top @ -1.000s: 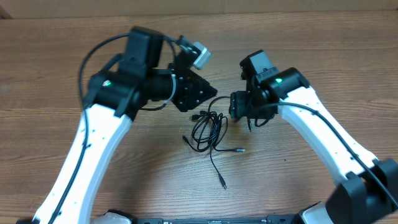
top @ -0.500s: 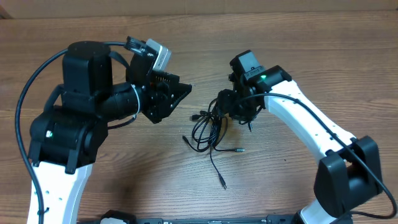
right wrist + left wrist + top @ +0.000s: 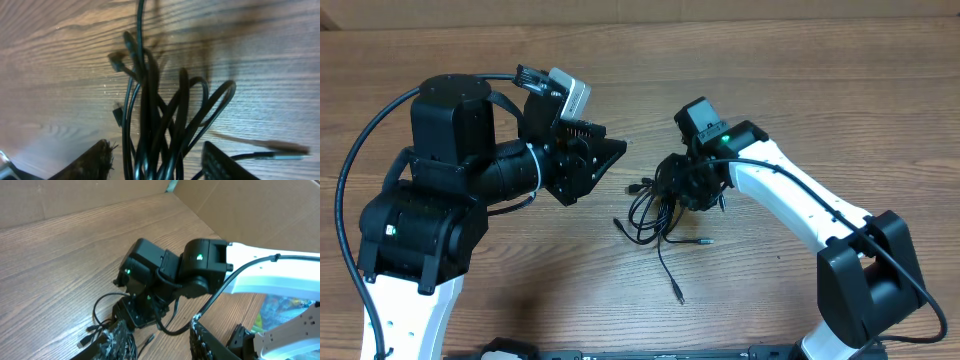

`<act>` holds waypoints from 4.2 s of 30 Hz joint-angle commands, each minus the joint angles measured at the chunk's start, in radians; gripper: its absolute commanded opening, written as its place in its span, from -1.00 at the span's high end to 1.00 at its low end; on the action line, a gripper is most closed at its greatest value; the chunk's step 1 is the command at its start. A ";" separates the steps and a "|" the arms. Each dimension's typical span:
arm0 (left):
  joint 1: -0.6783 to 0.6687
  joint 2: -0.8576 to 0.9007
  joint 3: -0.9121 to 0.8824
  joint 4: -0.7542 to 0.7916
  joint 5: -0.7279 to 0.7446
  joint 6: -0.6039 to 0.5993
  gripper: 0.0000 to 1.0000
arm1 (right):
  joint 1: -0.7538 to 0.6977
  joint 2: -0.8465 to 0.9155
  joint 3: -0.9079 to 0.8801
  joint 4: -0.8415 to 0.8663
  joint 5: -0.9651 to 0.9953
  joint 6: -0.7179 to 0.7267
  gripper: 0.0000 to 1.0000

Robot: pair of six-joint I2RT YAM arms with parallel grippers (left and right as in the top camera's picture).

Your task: Untangle cables

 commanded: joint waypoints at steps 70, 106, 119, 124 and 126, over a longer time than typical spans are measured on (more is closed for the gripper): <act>-0.343 0.102 -0.090 -0.051 -0.694 0.087 0.10 | -0.023 -0.240 0.328 0.247 -0.119 0.160 0.92; -0.422 0.071 -0.086 0.082 -0.783 0.235 0.04 | -0.054 -0.241 0.338 0.041 -0.052 0.158 0.92; -0.422 0.092 -0.086 0.044 -0.768 0.235 0.04 | -0.054 -0.241 0.338 0.097 -0.292 0.187 0.92; -0.421 0.092 -0.086 0.044 -0.785 0.235 0.10 | -0.054 -0.241 0.338 0.106 -0.389 0.187 0.92; -0.421 0.092 -0.087 0.041 -0.785 0.235 0.28 | -0.054 -0.241 0.338 0.110 -0.430 0.187 0.92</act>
